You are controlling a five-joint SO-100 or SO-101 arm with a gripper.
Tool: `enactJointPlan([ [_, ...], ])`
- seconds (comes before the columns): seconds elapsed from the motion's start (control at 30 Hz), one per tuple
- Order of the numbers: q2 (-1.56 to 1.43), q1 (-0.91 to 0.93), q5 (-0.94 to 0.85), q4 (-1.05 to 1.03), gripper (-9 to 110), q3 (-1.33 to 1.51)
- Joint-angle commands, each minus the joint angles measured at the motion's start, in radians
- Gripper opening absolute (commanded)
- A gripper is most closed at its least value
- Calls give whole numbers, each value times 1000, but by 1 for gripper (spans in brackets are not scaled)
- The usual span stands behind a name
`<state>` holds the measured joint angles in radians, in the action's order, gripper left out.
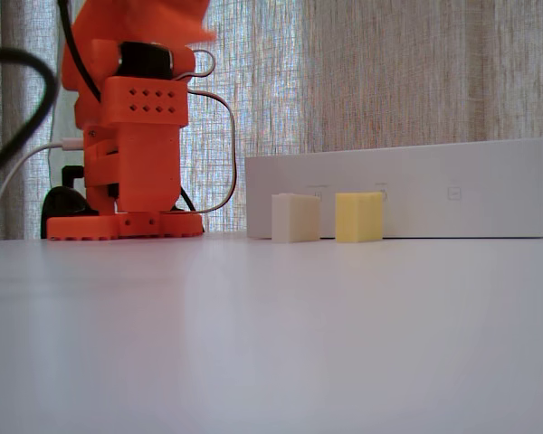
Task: Grasp the pink cuboid and put it in the bin.
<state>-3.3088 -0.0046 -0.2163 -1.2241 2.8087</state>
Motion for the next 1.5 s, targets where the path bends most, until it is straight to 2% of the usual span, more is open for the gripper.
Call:
enactJointPlan([
  [0.0, 0, -17, 20, -112, 15, 11],
  [0.13, 0, -34, -12, -124, 4, 44],
  [0.2, 0, -35, -25, -137, -8, 67],
  [1.47, 0, -25, -41, -107, -8, 138],
])
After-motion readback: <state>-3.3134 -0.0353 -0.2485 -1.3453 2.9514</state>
